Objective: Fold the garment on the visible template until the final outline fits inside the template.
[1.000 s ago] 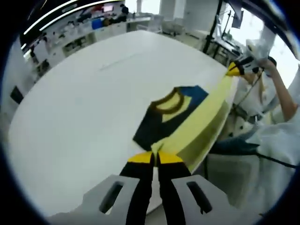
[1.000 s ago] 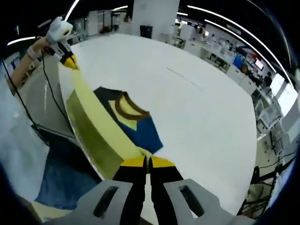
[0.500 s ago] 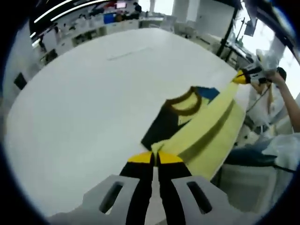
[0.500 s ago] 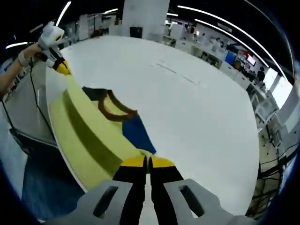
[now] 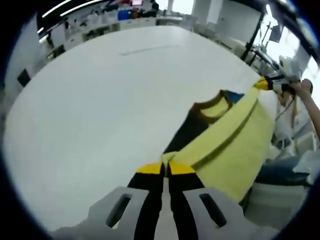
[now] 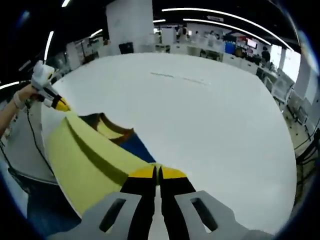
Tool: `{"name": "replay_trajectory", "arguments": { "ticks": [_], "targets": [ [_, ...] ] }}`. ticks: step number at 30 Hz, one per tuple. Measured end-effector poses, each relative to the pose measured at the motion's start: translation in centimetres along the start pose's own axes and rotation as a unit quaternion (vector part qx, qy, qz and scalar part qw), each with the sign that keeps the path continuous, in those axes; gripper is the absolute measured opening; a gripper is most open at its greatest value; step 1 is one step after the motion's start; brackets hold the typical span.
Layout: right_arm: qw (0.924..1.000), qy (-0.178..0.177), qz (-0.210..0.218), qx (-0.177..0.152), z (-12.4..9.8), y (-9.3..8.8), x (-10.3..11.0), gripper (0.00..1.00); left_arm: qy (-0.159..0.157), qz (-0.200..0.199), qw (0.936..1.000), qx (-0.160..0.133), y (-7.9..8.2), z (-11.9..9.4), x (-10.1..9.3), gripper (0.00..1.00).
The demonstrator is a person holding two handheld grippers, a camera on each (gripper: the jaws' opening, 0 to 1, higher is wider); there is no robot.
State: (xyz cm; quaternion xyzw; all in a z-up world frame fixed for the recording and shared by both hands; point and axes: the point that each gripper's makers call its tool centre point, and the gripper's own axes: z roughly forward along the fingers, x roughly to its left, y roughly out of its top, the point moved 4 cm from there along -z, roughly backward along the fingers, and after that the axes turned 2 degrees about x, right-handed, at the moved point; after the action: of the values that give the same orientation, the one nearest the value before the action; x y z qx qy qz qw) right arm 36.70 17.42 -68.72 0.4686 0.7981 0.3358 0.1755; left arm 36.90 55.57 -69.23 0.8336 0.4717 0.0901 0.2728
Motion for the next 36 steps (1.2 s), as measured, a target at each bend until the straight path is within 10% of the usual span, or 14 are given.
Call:
{"name": "replay_trajectory", "arguments": {
  "ticks": [36],
  "targets": [
    [0.996, -0.012, 0.085, 0.022, 4.0, -2.9, -0.7, 0.03, 0.012, -0.061, 0.9981, 0.0, -1.4, 3.4, 0.9, 0.0]
  ]
}}
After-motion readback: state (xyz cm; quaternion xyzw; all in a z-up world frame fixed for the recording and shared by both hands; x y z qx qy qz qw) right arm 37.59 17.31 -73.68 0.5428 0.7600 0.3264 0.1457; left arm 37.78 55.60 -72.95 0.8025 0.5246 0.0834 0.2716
